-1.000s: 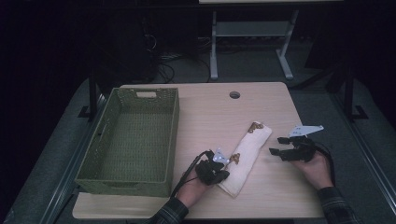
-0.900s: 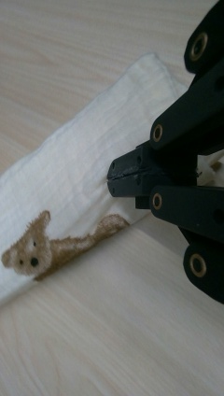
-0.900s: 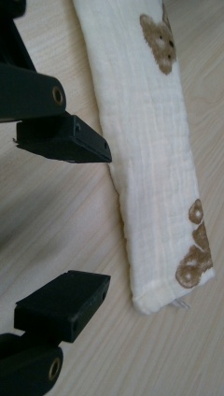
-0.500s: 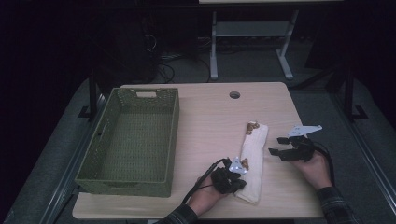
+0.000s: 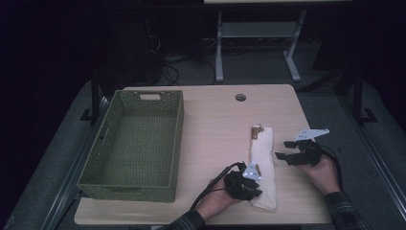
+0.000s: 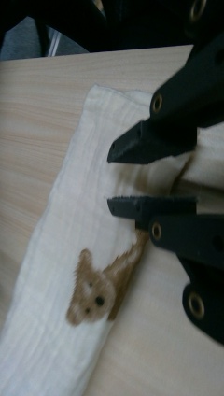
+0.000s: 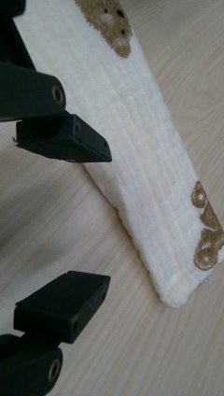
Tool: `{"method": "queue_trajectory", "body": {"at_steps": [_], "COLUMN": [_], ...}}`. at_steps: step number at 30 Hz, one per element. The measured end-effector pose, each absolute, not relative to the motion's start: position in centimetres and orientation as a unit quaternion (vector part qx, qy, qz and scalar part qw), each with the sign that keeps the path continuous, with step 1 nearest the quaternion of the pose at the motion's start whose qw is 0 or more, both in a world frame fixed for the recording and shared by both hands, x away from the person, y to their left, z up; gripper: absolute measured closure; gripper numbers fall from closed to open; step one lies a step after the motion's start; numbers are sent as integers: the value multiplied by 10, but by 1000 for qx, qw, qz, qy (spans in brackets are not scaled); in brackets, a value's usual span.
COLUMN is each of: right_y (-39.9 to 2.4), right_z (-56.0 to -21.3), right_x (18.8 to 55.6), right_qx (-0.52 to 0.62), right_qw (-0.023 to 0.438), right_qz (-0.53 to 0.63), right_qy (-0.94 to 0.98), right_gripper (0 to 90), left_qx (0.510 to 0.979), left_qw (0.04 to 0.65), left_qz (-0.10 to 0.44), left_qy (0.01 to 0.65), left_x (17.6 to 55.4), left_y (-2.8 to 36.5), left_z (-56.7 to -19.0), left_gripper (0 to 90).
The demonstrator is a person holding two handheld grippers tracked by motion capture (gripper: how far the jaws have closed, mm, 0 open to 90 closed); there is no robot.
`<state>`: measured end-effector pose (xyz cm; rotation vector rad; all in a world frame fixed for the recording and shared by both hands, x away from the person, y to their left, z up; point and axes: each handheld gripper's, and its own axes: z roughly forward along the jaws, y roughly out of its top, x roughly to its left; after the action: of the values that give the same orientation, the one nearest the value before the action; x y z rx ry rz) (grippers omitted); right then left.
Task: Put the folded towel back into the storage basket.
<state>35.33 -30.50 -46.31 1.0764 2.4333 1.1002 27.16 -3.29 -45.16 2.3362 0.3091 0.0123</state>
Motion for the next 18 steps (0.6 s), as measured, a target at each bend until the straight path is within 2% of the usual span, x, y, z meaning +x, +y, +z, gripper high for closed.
{"method": "queue_trajectory", "body": {"at_steps": [4,6,18], "right_y": [-306,-306,-307], "right_z": [-463,-463,-464], "right_x": [354,354,355], "right_qx": [368,369,370], "right_qw": [133,133,129], "right_qz": [379,380,378], "right_qy": [839,838,839], "right_gripper": [337,338,341], "left_qx": [920,922,927], "left_qw": [382,381,375], "left_qz": [9,9,6], "left_qy": [89,72,19], "left_x": [281,288,319], "left_y": [-34,-37,-53], "left_z": [-444,-441,-444], "left_gripper": [501,446,264]}}
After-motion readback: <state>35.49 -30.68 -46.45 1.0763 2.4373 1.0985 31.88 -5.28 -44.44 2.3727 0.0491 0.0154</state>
